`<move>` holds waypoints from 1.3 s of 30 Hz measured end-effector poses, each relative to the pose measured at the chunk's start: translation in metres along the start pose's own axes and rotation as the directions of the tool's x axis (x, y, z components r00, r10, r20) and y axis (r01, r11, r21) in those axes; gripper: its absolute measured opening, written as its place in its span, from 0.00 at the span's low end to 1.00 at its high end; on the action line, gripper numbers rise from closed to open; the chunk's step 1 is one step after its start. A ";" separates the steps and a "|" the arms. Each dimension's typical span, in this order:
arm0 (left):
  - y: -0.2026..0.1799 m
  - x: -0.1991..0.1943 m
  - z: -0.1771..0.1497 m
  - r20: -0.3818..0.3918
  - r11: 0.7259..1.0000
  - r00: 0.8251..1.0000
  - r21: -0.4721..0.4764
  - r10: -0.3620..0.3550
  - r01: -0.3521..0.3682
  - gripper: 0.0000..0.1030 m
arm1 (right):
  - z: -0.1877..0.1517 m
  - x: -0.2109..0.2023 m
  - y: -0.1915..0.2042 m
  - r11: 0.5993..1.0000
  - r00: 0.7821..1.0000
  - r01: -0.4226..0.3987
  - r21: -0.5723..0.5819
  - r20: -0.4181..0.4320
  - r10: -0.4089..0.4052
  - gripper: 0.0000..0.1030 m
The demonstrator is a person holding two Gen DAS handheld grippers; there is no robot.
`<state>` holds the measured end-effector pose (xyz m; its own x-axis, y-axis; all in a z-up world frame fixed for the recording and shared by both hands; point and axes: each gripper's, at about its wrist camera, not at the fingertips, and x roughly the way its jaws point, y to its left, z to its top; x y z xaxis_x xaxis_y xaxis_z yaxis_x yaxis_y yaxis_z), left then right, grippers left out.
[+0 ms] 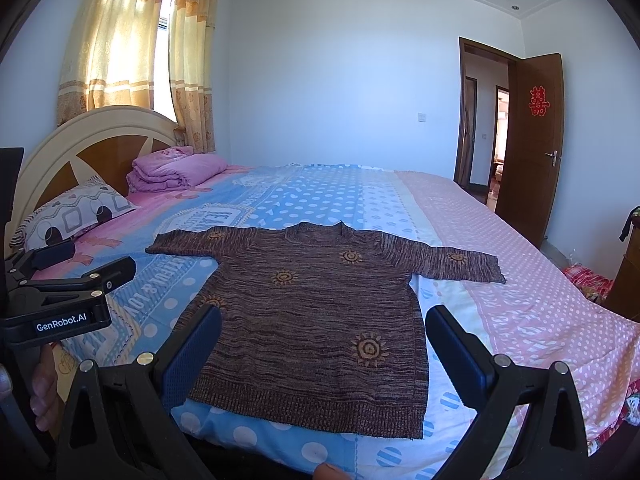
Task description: Fold small clothes
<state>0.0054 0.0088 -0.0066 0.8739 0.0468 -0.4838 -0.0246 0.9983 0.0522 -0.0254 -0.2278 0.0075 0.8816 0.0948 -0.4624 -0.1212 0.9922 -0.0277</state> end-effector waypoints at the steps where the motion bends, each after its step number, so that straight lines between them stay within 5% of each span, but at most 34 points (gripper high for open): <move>1: 0.000 0.000 0.000 0.000 1.000 1.000 -0.001 -0.001 0.001 1.00 | 0.000 0.000 0.000 1.000 1.000 0.000 0.000 -0.002 0.000 0.99; 20: 0.002 0.017 0.000 -0.024 1.000 1.000 0.012 0.008 -0.007 1.00 | -0.003 0.026 -0.006 1.000 0.999 0.022 -0.003 -0.038 -0.022 0.99; 39: -0.005 0.098 0.014 -0.091 0.993 0.993 0.093 0.076 -0.068 1.00 | -0.003 0.103 -0.039 0.995 0.986 0.103 -0.004 -0.130 -0.102 0.99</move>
<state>0.0983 0.0083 -0.0425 0.8219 0.1259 -0.5555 -0.0389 0.9854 0.1658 0.0686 -0.2572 -0.0416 0.8225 -0.0185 -0.5685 -0.0319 0.9964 -0.0786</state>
